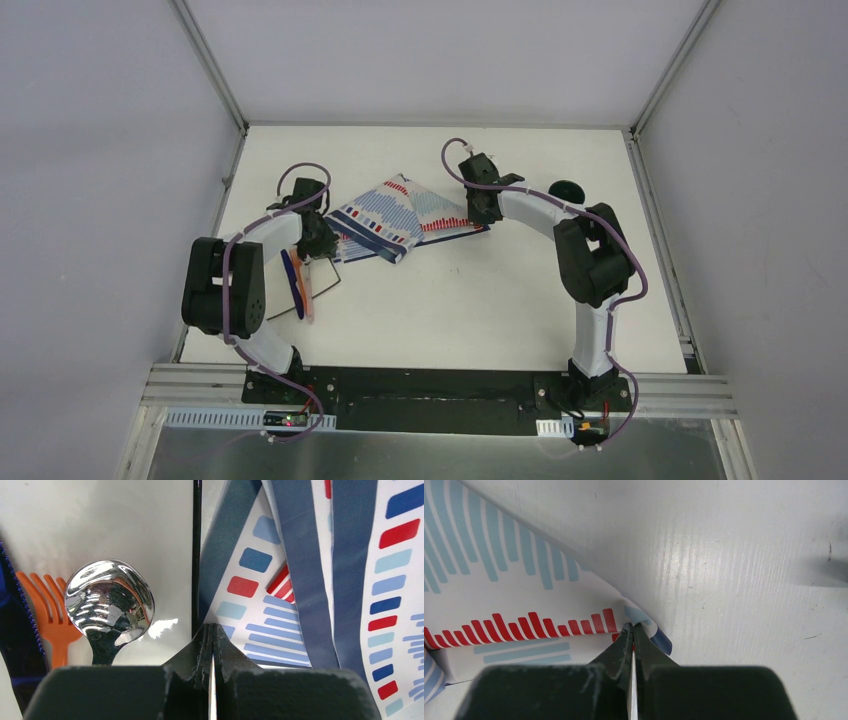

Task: Set the dinner table for one person
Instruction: Move the plate to the center of the board, then flatten out the napkin at the center of the board.

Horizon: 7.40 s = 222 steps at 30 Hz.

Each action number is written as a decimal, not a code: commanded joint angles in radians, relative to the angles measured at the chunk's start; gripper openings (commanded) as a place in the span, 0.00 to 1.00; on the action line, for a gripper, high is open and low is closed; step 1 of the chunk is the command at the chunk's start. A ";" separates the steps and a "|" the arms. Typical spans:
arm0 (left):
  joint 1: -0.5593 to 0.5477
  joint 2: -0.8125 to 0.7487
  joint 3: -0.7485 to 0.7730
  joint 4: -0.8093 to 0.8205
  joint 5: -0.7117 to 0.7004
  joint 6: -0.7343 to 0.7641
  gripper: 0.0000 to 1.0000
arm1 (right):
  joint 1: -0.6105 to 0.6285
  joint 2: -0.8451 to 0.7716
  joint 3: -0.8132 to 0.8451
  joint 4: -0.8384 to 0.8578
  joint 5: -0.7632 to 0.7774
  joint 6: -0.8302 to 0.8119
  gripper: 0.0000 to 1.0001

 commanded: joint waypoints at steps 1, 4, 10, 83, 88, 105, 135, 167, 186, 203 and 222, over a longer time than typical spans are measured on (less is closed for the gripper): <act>0.042 -0.006 -0.049 -0.143 -0.128 0.025 0.00 | 0.001 -0.038 0.046 0.007 0.029 -0.009 0.00; 0.047 -0.019 -0.052 -0.152 -0.131 0.019 0.00 | 0.001 -0.034 0.049 0.008 0.024 -0.012 0.00; 0.052 -0.039 -0.053 -0.168 -0.142 0.010 0.00 | 0.001 -0.029 0.052 0.009 0.018 -0.014 0.00; -0.309 -0.011 0.300 -0.089 -0.022 0.071 0.00 | -0.329 0.243 0.310 -0.198 0.228 -0.049 0.00; -0.314 0.005 0.311 -0.090 -0.021 0.069 0.00 | -0.383 0.221 0.262 -0.180 0.231 -0.047 0.00; -0.332 0.028 0.327 -0.090 -0.029 0.076 0.00 | -0.458 0.190 0.200 -0.160 0.231 -0.043 0.00; -0.340 0.041 0.432 -0.154 -0.081 0.139 0.29 | -0.150 -0.113 0.121 -0.059 -0.340 -0.008 0.53; -0.718 0.486 0.803 -0.767 -0.671 0.011 0.36 | -0.079 -0.645 -0.219 0.004 -0.148 0.007 0.54; -0.822 0.638 1.032 -0.874 -0.641 0.036 0.45 | -0.102 -0.721 -0.214 0.004 -0.129 -0.008 0.55; -0.763 0.732 1.053 -0.863 -0.664 0.064 0.44 | -0.102 -0.809 -0.256 0.024 -0.126 -0.013 0.54; -0.728 0.708 1.068 -0.831 -0.663 0.087 0.00 | -0.101 -0.822 -0.283 0.071 -0.155 0.015 0.52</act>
